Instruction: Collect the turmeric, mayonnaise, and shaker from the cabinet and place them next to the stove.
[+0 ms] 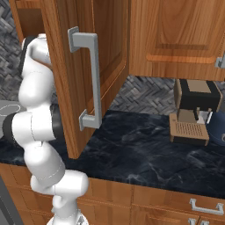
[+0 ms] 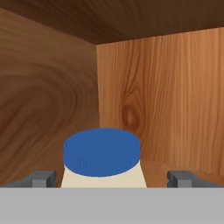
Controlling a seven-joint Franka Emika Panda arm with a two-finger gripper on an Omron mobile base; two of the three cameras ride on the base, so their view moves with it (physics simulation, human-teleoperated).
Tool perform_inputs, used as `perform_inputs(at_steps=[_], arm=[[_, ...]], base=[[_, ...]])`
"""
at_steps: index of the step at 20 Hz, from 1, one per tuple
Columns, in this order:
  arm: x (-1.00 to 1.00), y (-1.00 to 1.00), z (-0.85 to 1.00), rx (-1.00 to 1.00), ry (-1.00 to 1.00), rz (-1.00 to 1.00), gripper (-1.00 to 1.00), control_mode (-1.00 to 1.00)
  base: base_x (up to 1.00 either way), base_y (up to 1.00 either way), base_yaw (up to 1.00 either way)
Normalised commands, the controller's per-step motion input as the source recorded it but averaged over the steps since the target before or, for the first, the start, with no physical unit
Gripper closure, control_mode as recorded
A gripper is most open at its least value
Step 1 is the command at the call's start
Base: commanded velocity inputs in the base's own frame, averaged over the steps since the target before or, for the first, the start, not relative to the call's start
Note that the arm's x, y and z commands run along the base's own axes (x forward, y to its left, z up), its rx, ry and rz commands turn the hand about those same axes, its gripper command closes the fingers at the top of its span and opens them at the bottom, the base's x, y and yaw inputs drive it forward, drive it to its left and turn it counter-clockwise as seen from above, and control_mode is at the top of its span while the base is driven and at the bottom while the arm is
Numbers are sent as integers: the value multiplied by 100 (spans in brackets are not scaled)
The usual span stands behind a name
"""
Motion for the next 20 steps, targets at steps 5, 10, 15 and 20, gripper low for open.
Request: perform_inputs(at_steps=[5,10,15,20], arm=[[12,15,0,0,0,0,-100,-100],[9,10,0,0,0,0,-100,-100],[14,10,0,0,0,0,-100,-100],[8,4,0,0,0,0,-100,-100]], base=[[0,0,0],[0,0,0],[0,0,0],[0,0,0]])
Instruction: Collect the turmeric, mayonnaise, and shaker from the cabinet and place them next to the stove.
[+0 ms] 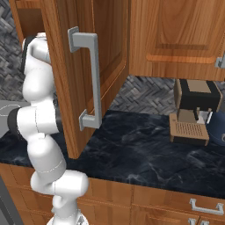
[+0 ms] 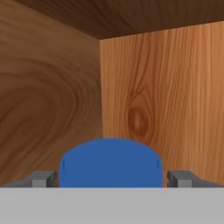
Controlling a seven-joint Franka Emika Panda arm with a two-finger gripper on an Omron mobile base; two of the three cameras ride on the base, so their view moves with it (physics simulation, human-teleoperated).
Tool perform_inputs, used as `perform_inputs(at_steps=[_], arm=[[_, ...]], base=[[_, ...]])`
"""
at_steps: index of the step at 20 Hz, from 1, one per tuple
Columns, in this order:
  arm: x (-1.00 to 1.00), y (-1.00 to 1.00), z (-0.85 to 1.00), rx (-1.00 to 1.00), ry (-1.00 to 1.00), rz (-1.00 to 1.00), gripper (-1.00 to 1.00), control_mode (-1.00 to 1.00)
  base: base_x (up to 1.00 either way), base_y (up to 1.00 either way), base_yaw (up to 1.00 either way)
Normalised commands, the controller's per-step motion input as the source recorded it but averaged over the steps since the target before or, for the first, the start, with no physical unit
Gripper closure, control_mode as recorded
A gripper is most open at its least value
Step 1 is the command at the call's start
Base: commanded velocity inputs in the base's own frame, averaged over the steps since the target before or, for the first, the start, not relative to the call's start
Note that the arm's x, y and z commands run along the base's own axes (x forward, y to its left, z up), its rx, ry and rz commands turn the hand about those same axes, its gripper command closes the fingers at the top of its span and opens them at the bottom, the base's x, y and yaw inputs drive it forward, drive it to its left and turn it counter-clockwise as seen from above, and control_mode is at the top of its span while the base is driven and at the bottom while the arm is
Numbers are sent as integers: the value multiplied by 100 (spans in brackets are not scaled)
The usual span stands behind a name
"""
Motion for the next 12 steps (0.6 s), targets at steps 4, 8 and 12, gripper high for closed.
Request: perform_inputs(at_steps=[4,8,12], arm=[[2,6,0,0,0,0,100,-100],[4,3,0,0,0,0,100,-100],[0,0,0,0,0,0,100,-100]], base=[[0,0,0],[0,0,0],[0,0,0]])
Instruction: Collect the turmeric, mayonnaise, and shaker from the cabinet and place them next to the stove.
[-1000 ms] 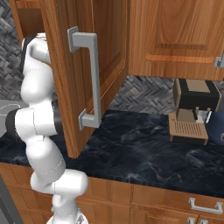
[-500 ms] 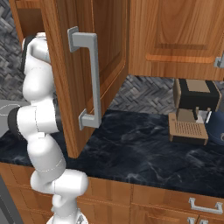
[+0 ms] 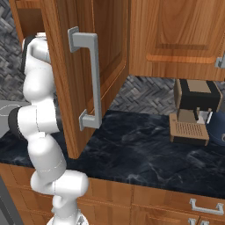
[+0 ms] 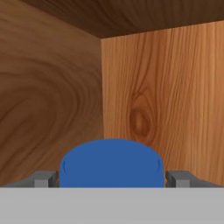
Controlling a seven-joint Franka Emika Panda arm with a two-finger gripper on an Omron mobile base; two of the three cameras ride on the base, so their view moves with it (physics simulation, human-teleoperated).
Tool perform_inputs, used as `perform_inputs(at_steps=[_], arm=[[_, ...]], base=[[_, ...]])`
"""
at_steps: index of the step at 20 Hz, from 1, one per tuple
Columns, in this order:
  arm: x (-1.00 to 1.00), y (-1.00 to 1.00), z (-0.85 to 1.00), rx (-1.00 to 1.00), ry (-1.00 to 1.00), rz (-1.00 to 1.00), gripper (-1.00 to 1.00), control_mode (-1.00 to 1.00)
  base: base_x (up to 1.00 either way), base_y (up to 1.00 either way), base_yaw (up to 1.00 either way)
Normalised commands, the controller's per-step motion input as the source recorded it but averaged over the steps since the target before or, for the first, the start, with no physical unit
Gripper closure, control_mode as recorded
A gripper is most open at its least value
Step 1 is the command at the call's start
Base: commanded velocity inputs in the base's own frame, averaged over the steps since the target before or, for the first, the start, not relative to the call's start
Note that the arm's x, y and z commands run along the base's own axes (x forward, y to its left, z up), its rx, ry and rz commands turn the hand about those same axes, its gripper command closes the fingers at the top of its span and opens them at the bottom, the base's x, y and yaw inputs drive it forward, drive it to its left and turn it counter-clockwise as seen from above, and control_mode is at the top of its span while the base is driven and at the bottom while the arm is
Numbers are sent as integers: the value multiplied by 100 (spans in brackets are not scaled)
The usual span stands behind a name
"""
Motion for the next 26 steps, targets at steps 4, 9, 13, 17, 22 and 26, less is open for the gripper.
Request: perform_inputs(at_steps=[4,9,13,17,22,26], arm=[[0,0,0,0,0,0,100,-100],[-1,0,0,0,-1,0,100,-100],[-7,0,-1,0,-2,0,100,-100],[-32,0,-17,0,-5,0,100,-100],[-71,-2,-12,0,-9,0,100,-100],[-89,-19,11,0,-11,0,100,-100]], base=[[0,0,0],[0,0,0],[0,0,0],[0,0,0],[0,0,0],[0,0,0]])
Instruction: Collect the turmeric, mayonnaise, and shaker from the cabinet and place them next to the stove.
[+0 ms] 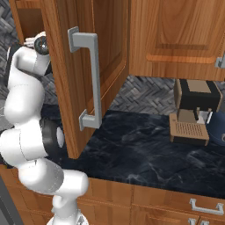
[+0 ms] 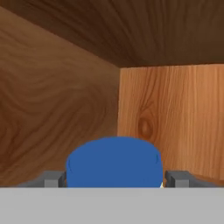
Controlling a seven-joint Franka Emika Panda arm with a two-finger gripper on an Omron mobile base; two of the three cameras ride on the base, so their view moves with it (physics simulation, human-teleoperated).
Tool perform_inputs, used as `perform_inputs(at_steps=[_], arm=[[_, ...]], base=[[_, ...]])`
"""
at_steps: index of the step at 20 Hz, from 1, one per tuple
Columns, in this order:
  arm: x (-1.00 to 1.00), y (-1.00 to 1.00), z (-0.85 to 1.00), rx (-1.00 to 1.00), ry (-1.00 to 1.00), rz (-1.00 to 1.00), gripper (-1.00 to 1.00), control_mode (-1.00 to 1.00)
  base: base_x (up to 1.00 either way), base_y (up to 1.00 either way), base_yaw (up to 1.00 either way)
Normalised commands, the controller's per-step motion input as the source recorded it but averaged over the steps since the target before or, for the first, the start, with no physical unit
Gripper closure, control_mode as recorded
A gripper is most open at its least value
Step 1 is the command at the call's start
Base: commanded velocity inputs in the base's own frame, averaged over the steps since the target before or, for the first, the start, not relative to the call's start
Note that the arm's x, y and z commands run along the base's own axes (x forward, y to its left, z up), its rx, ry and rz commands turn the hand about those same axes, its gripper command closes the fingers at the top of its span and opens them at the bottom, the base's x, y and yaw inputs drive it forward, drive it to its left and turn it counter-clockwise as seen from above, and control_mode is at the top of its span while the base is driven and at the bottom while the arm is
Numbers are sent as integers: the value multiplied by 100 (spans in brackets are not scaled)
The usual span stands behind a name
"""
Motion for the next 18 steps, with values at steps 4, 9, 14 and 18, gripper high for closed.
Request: perform_inputs(at_steps=[4,9,14,18], arm=[[-68,-25,31,0,-9,1,100,-100],[-76,-33,19,0,-2,7,100,-100],[-83,-10,-5,-1,2,16,100,-100],[-83,0,-20,-4,7,20,100,-100]], base=[[0,0,0],[0,0,0],[0,0,0],[0,0,0]])
